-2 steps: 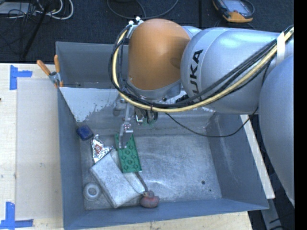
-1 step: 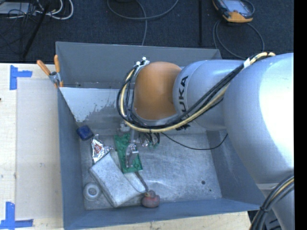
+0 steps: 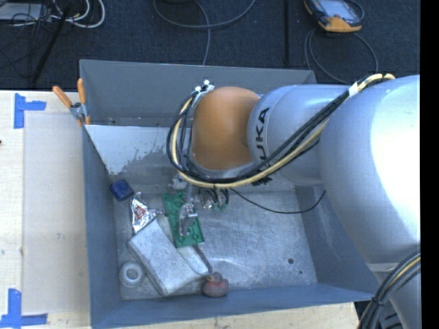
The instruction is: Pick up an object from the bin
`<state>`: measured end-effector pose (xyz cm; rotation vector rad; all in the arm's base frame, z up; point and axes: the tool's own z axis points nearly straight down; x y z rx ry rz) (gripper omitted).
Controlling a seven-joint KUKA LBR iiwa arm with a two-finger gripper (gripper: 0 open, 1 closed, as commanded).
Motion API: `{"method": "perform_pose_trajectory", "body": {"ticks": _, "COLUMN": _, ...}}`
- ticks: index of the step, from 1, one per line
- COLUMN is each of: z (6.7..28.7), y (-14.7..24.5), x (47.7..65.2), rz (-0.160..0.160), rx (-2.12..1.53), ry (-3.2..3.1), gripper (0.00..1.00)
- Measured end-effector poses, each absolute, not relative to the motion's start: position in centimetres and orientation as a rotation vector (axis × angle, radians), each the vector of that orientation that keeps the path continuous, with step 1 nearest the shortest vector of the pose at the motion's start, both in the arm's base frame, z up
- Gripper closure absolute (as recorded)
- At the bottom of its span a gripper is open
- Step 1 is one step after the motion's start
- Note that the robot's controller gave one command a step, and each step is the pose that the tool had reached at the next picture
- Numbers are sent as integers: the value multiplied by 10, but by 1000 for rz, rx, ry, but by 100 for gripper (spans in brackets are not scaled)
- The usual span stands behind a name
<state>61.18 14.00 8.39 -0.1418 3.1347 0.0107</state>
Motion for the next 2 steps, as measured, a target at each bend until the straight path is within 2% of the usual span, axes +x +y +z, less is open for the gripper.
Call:
{"method": "perform_pose_trajectory", "body": {"ticks": 1, "z": 234, "y": 137, "x": 584, "rz": 1, "rx": -607, "ry": 3074, "gripper": 100}}
{"method": "perform_pose_trajectory", "body": {"ticks": 2, "z": 230, "y": 135, "x": 583, "rz": 1, "rx": -601, "ry": 3082, "gripper": 0}}
